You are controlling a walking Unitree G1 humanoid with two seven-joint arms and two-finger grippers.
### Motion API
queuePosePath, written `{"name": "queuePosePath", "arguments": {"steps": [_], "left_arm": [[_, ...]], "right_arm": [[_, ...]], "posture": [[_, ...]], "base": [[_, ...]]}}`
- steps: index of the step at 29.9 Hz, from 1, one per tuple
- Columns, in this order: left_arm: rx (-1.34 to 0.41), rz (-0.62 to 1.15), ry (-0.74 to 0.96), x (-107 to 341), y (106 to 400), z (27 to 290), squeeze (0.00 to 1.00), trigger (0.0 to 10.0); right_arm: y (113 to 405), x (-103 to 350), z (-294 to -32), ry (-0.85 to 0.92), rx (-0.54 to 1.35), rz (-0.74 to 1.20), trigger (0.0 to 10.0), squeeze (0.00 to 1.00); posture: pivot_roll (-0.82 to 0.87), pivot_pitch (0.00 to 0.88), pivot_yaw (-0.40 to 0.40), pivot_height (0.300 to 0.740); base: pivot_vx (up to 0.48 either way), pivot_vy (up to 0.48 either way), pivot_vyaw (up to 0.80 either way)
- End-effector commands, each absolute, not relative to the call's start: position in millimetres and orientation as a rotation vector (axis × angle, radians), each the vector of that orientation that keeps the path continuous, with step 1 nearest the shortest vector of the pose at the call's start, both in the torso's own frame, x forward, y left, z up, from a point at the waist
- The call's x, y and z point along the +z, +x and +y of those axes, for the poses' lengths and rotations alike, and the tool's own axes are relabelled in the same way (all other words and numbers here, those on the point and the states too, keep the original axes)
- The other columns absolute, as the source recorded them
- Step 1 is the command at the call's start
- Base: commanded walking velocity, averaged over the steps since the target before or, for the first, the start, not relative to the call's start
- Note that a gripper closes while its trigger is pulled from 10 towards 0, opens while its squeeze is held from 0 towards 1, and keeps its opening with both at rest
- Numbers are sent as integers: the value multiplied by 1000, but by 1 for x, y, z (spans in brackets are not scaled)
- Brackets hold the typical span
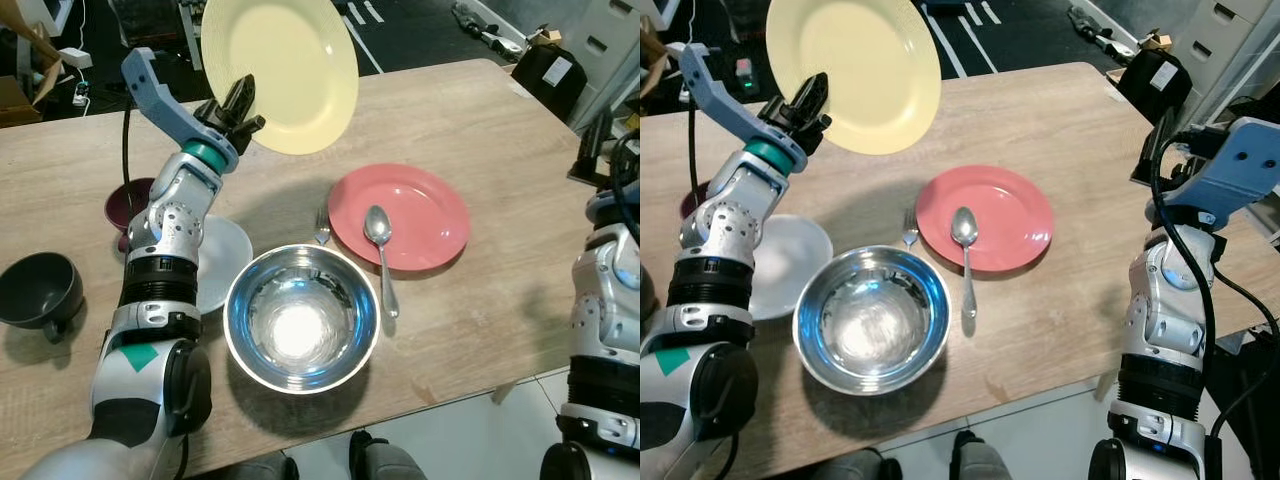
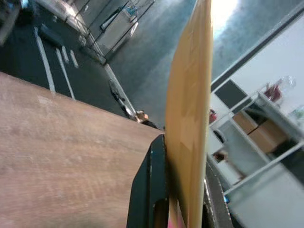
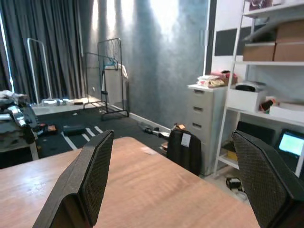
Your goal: Setting the table
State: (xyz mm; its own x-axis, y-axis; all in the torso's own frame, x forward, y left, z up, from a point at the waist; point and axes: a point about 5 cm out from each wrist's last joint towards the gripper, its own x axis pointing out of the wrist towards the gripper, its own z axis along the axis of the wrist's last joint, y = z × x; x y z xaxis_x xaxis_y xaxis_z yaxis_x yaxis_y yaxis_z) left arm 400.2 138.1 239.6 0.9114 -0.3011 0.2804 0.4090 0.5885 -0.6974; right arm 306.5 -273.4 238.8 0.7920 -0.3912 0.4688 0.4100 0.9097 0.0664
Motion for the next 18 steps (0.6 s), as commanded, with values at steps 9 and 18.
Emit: {"name": "queuePosePath", "arguments": {"steps": [9, 18], "left_arm": [[-105, 15, -1018, 236, 420, 155, 0, 10000], [-92, 155, -951, 247, 421, 134, 0, 10000]], "right_arm": [[302, 247, -267, -59, -393, -513, 10000, 0], [301, 245, -266, -57, -393, -503, 10000, 0]], "posture": [[41, 95, 32, 740], [48, 102, 41, 740]], "base": [[0, 0, 0], [0, 0, 0]]}}
